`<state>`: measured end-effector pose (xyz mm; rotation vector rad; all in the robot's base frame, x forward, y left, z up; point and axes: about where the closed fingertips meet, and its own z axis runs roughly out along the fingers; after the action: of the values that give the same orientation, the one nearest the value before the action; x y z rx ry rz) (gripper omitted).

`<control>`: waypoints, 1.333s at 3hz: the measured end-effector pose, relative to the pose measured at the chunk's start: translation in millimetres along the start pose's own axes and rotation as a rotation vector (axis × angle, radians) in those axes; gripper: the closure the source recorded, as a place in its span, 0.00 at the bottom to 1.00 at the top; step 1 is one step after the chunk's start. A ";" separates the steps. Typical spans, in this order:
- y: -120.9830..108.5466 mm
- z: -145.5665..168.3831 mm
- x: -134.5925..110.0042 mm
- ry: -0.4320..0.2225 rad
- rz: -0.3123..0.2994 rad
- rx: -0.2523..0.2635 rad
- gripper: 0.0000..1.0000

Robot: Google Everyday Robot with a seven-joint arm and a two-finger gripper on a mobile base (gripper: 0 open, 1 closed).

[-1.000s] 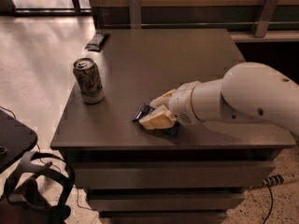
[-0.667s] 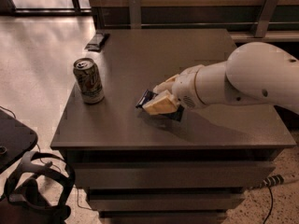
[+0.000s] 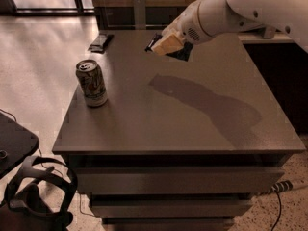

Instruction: Move rxbar blueberry near rxbar chocolate

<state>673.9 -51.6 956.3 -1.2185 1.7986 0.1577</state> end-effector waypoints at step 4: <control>-40.8 134.4 -71.1 0.028 -0.054 0.064 1.00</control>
Offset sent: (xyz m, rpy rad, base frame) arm 0.1195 0.0657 0.0540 -0.0698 -0.1404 -0.0962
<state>794.1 49.8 948.3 -1.2276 1.7794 0.0524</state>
